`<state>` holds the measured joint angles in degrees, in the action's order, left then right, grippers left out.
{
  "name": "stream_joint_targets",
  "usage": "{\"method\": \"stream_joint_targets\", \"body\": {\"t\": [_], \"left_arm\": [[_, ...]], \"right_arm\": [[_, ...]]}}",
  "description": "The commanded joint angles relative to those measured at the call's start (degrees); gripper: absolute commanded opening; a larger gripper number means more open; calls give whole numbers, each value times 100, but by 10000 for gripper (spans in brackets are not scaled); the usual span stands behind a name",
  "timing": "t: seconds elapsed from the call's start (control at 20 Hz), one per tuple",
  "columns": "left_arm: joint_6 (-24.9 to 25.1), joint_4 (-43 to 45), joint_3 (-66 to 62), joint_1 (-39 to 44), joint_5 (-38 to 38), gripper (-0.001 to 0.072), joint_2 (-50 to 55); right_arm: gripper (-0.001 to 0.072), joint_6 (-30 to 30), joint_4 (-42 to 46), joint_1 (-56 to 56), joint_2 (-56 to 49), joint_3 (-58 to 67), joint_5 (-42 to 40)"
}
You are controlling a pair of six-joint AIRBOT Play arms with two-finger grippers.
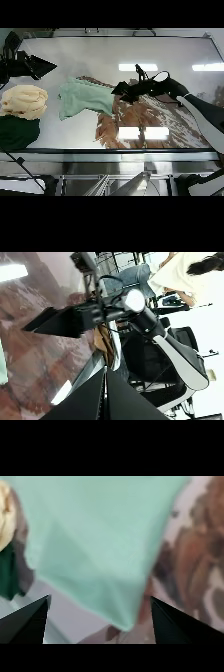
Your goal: Fold the shirts.
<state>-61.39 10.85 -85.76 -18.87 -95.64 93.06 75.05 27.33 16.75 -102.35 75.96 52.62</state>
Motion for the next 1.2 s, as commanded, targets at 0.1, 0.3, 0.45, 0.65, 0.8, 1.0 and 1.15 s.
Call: {"method": "stream_joint_targets", "body": {"t": [0.1, 0.3, 0.45, 0.65, 0.8, 1.0, 1.15], "left_arm": [[103, -4, 2, 15, -17, 15, -2], [199, -4, 2, 15, -20, 15, -2], [203, -4, 0, 15, -37, 15, -2], [203, -2, 2, 15, -55, 15, -2], [203, -2, 2, 15, -92, 15, -2], [201, -2, 2, 15, -262, 15, -2], [197, -4, 2, 15, -505, 15, -2]], "right_arm": [[682, -643, -1167, 168, -693, -136, -640], [559, -688, -1346, 549, -1097, 382, -717], [559, -444, -1346, 855, -1436, 942, -715], [44, -391, -1458, 1023, -1574, 1370, -428], [20, -468, -1322, 822, -1121, 1412, 190], [20, 525, 269, -166, 426, 1421, 1220], [20, 1908, 1674, -1589, 1703, 1521, 1965]]}}
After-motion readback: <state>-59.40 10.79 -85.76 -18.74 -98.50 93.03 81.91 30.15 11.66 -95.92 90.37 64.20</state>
